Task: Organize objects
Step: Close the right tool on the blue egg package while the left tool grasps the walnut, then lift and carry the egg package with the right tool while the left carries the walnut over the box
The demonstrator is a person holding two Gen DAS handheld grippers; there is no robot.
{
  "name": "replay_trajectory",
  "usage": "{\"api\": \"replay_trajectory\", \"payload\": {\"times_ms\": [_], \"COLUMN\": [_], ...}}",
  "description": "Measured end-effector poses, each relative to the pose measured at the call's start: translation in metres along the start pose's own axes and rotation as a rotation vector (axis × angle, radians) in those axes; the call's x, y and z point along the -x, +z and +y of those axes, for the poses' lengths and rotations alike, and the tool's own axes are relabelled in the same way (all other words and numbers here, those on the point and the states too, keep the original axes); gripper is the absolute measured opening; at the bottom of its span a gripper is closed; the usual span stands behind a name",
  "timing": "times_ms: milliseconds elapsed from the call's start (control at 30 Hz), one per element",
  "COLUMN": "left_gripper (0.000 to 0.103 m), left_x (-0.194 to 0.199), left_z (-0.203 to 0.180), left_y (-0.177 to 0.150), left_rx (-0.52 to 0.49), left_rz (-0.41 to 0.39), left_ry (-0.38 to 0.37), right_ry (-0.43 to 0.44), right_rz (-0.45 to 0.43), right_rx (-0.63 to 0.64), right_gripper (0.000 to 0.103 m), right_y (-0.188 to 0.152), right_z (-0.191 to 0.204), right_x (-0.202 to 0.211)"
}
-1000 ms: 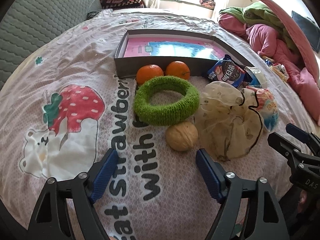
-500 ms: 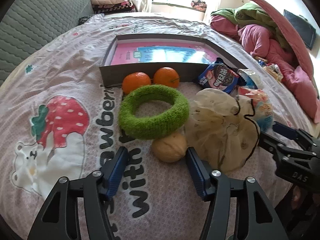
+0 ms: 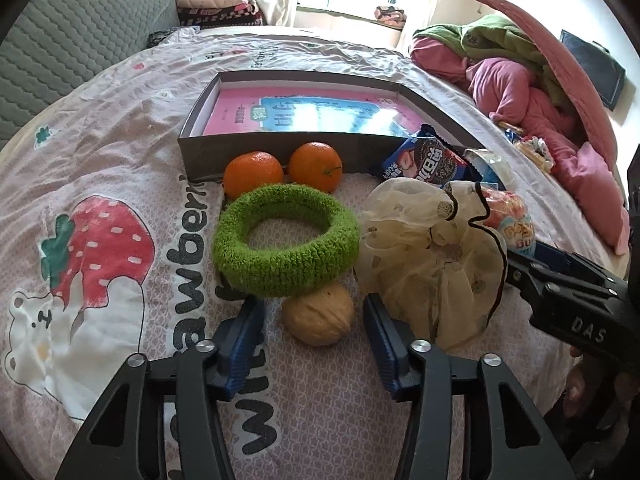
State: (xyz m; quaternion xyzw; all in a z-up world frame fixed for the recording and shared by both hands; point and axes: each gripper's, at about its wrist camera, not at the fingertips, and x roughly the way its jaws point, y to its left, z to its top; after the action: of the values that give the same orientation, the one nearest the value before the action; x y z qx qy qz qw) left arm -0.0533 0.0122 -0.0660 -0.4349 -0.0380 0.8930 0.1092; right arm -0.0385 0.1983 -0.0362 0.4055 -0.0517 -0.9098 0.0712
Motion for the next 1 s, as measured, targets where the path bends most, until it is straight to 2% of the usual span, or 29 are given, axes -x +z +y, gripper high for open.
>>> {"api": "replay_trajectory", "payload": {"times_ms": [67,133,200,300,433,633,1000], "left_gripper": [0.048,0.041,0.039,0.035,0.035,0.035,0.035], "left_x": [-0.002,-0.002,-0.004,-0.004,-0.003,0.001,0.022], "left_z": [0.0,0.001,0.002,0.001,-0.001,0.006,-0.008], "left_y": [0.002,0.002,0.003,0.004,0.002,-0.001,-0.009], "left_rx": [0.004,0.012,0.019,0.019,0.013,0.06,0.017], "left_rz": [0.0,-0.006,-0.004,-0.004,-0.006,0.001,-0.017], "left_ry": [-0.001,-0.003,-0.009,-0.018,-0.032,-0.086,-0.08], "right_ry": [0.001,0.009,0.007,0.003,0.028,0.044,0.04], "right_rz": [0.006,0.007,-0.001,-0.024,-0.048,-0.065,-0.11], "right_rx": [-0.002,0.004,0.021,0.051,0.062,0.069,0.072], "right_gripper": [0.06,0.055,0.051,0.051,0.051,0.051,0.051], "right_y": [0.002,0.002,0.0,-0.003,-0.007,-0.013,-0.016], "right_z": [0.0,0.002,0.004,0.007,0.007,0.005,0.001], "right_x": [-0.005,-0.009,-0.009,-0.007,-0.001,0.004,0.019]}}
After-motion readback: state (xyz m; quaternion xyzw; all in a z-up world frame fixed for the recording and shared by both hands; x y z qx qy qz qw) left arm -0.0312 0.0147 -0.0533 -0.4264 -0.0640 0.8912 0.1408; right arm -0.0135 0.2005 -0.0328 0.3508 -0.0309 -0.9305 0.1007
